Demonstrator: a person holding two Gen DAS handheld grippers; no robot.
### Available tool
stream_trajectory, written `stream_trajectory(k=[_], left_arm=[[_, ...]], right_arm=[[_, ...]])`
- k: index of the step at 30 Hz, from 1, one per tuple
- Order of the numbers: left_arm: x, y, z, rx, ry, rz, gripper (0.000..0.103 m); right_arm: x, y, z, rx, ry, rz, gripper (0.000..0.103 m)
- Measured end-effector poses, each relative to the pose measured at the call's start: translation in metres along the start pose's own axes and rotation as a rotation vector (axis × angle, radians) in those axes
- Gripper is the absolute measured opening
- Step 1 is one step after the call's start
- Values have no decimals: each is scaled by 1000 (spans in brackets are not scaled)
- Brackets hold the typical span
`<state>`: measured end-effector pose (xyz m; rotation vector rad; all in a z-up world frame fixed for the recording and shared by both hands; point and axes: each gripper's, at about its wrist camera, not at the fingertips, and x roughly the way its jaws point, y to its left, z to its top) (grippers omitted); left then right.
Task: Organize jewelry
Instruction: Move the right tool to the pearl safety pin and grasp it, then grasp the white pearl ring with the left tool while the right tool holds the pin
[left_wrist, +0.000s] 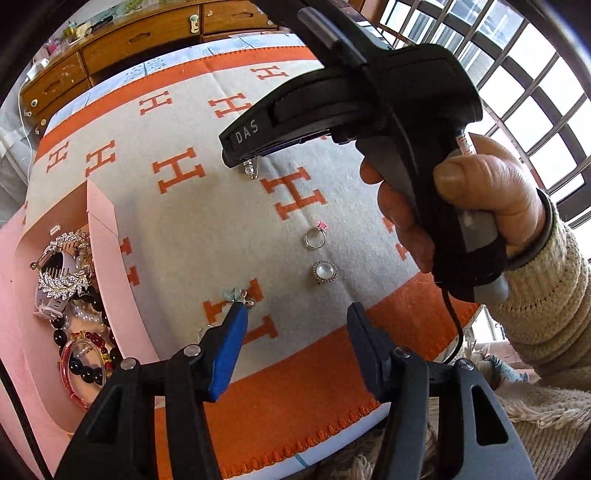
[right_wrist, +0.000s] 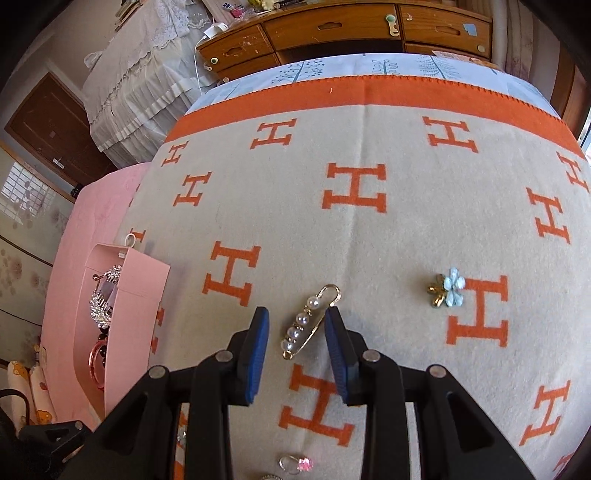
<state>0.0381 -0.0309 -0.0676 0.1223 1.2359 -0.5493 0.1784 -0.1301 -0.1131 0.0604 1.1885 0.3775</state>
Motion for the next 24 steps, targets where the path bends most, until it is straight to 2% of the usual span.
stream_trajectory(k=[3, 5, 7, 14, 21, 23, 24], left_arm=[[-3, 4, 0, -20, -8, -39, 55], [-5, 5, -1, -28, -15, -57, 55], [-7, 6, -1, -31, -24, -60, 55], [-1, 9, 3, -45, -46, -56, 54], [19, -12, 9, 18, -49, -29, 54], [25, -19, 12, 34, -47, -18, 52], [28, -23, 13, 42, -41, -14, 46]], right_arm=[[2, 14, -1, -80, -11, -82, 31], [2, 19, -5, -132, -23, -148, 17], [1, 16, -8, -145, -34, -171, 7], [-15, -12, -25, -46, -65, -72, 7], [-46, -32, -50, 55, -140, 48, 7], [-55, -37, -57, 78, -160, 85, 7], [-59, -40, -62, 90, -169, 99, 7]])
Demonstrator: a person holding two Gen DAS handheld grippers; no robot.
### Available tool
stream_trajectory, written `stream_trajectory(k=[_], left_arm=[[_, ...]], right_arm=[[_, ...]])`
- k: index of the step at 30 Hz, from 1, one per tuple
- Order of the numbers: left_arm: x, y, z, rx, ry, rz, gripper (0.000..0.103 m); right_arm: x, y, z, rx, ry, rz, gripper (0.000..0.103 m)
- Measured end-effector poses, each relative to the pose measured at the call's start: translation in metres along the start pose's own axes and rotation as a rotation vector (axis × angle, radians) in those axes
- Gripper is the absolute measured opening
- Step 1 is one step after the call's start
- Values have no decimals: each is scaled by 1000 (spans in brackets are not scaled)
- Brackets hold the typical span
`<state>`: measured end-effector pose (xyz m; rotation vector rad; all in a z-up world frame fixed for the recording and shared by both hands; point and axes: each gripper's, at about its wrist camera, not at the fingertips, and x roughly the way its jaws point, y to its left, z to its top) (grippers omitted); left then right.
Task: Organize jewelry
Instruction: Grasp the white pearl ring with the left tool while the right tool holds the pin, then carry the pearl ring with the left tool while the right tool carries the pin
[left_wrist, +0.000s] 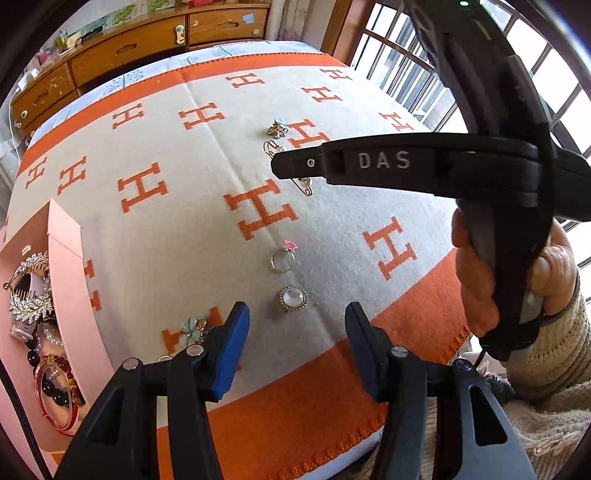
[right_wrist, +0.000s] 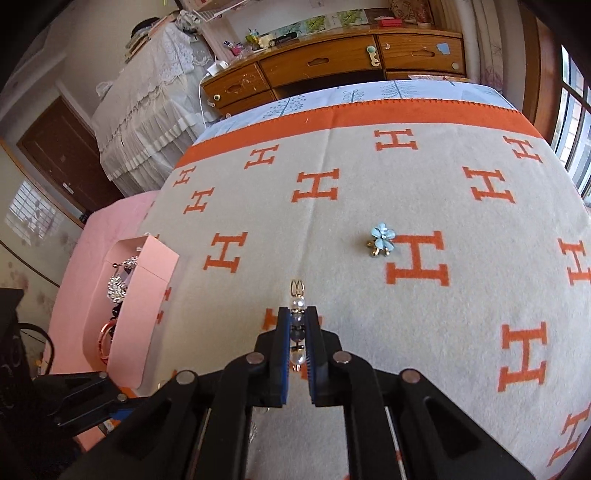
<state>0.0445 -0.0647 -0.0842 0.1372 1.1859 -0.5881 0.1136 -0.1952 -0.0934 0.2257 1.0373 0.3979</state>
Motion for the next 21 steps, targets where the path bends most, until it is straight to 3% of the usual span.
stream_trajectory(k=[5, 14, 17, 21], left_arm=[[17, -10, 4, 27, 39, 17, 30], [26, -22, 8, 29, 51, 74, 28], [27, -23, 10, 29, 43, 114, 17], [29, -23, 11, 35, 39, 126, 17]], right_arm=[[-11, -11, -16, 56, -21, 50, 7], [-19, -22, -34, 84, -33, 90, 7], [-21, -21, -36, 80, -41, 105, 7], [-24, -22, -39, 75, -47, 109, 7]])
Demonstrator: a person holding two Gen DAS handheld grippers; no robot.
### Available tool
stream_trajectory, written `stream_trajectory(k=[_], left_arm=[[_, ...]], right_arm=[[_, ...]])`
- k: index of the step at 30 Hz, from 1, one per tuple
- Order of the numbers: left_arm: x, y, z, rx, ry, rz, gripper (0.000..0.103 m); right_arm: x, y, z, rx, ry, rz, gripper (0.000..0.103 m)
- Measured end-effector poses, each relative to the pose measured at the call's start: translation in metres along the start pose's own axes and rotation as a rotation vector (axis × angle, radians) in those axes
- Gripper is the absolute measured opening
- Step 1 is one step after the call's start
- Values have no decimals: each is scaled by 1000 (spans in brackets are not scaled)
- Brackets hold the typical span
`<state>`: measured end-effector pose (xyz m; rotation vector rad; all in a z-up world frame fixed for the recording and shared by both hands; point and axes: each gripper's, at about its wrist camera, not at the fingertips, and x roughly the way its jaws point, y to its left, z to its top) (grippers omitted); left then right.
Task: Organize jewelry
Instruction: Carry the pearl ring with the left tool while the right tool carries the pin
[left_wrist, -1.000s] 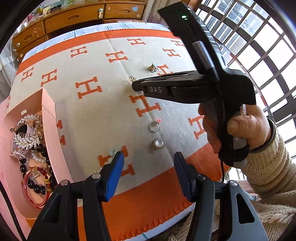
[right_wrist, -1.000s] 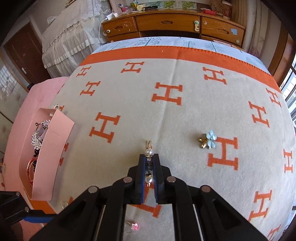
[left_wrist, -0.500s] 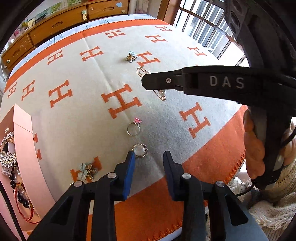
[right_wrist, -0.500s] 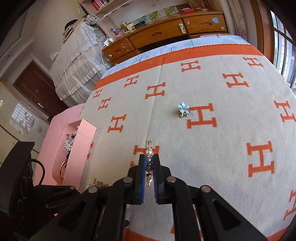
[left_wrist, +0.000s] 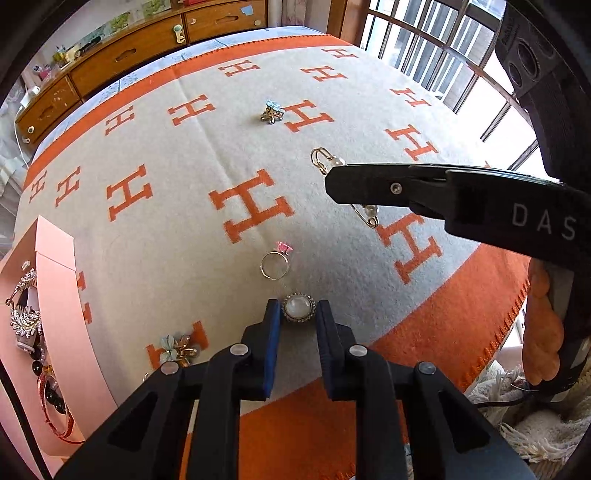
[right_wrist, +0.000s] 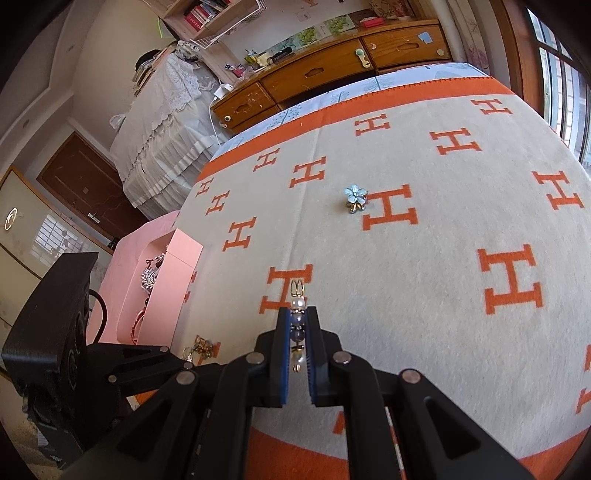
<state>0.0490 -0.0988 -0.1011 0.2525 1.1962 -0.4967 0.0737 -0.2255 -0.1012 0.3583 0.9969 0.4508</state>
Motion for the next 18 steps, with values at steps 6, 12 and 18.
stream_trajectory(k=[6, 12, 18], left_arm=[[-6, 2, -5, -17, -2, 17, 17], [-43, 26, -6, -81, -87, 59, 17], [-98, 67, -16, -159, -197, 158, 17]], right_arm=[[-7, 4, -3, -8, -19, 10, 7], [-24, 25, 0, -58, -48, 33, 7], [-35, 74, 8, -160, -71, 68, 7]])
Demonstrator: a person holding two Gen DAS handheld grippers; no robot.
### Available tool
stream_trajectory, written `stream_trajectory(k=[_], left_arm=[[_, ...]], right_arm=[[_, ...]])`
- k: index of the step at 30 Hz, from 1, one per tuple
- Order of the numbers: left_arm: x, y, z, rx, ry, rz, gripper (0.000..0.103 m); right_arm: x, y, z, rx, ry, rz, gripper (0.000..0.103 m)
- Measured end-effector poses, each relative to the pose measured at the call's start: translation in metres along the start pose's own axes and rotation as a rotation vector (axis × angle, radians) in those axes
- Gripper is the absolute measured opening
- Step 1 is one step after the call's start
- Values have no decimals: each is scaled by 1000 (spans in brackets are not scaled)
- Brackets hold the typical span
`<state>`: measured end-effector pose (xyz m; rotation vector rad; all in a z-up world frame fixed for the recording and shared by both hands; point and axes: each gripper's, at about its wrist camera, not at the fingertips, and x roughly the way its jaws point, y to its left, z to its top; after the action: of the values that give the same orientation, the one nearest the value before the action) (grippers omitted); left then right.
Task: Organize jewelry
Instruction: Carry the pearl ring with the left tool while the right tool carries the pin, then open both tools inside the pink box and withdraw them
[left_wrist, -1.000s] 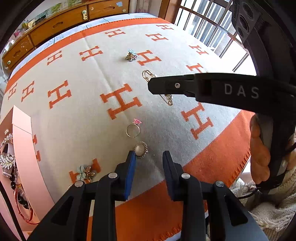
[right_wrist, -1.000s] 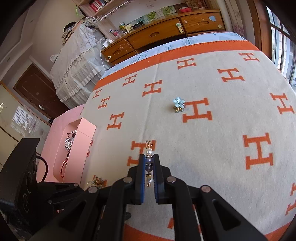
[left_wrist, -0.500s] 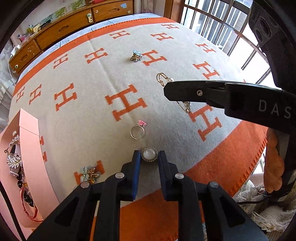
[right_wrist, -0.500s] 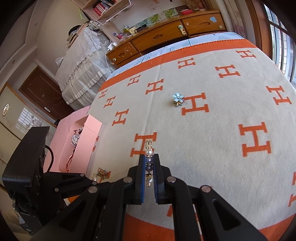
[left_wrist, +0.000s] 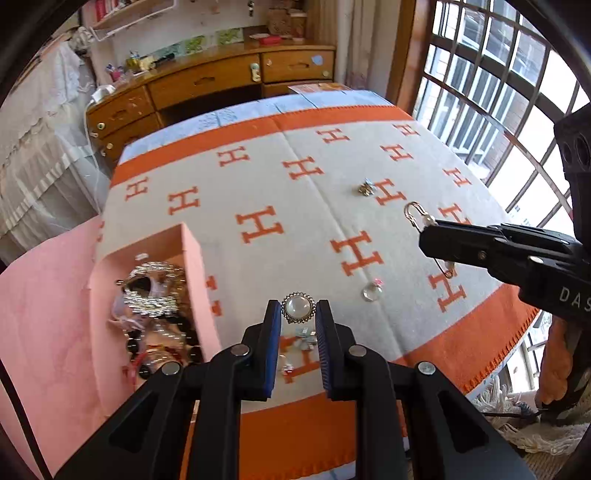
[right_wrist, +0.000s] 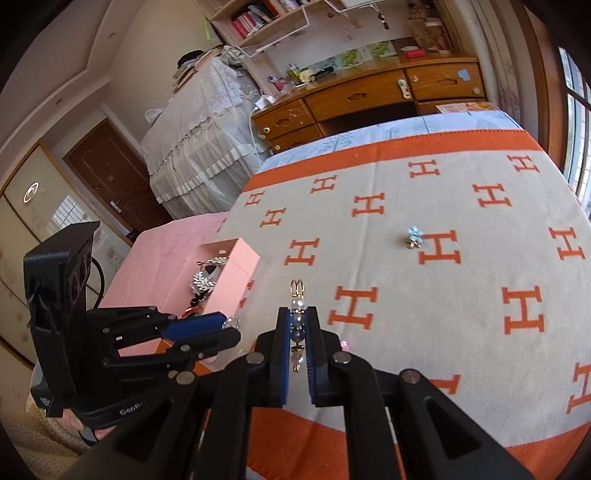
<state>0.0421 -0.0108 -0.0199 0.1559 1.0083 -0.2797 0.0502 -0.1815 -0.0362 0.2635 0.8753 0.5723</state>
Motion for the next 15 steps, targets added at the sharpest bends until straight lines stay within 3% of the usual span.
stream_trajectory(k=[10, 15], left_arm=[[-69, 93, -3, -143, -161, 176, 17], [-75, 125, -14, -199, -179, 223, 17]], right_arm=[[7, 103, 38, -192, -25, 81, 7], [33, 137, 43, -227, 8, 121, 7]])
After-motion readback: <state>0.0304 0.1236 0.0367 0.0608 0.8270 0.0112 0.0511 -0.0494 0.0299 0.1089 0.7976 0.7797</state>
